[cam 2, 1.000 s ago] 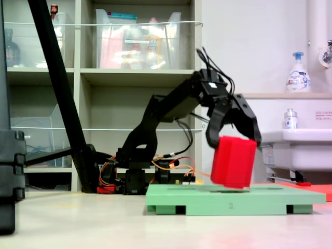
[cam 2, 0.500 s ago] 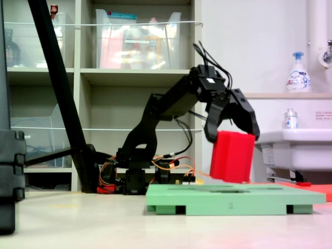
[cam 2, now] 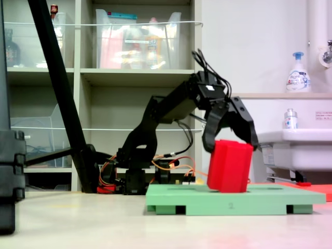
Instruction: Put the cross columnar block into the corresponding hole
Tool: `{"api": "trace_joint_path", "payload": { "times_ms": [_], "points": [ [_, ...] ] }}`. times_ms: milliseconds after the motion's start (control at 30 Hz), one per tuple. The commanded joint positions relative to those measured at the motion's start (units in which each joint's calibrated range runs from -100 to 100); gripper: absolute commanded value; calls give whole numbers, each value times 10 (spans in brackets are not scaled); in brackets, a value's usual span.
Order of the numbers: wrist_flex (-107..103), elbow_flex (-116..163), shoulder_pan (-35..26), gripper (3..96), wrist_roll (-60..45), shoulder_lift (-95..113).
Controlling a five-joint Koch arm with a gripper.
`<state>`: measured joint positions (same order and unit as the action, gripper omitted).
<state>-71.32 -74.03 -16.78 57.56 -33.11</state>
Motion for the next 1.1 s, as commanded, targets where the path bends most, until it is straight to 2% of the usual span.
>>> {"api": "trace_joint_path", "payload": {
  "times_ms": [33,500,900,1100],
  "points": [
    [49,-34,-3,444,-2,10],
    [32,-33,-15,444,0,-13],
    [-82,-33,-21,449,0,-15],
    [-191,-33,-21,448,62,-13]
  ]
}}
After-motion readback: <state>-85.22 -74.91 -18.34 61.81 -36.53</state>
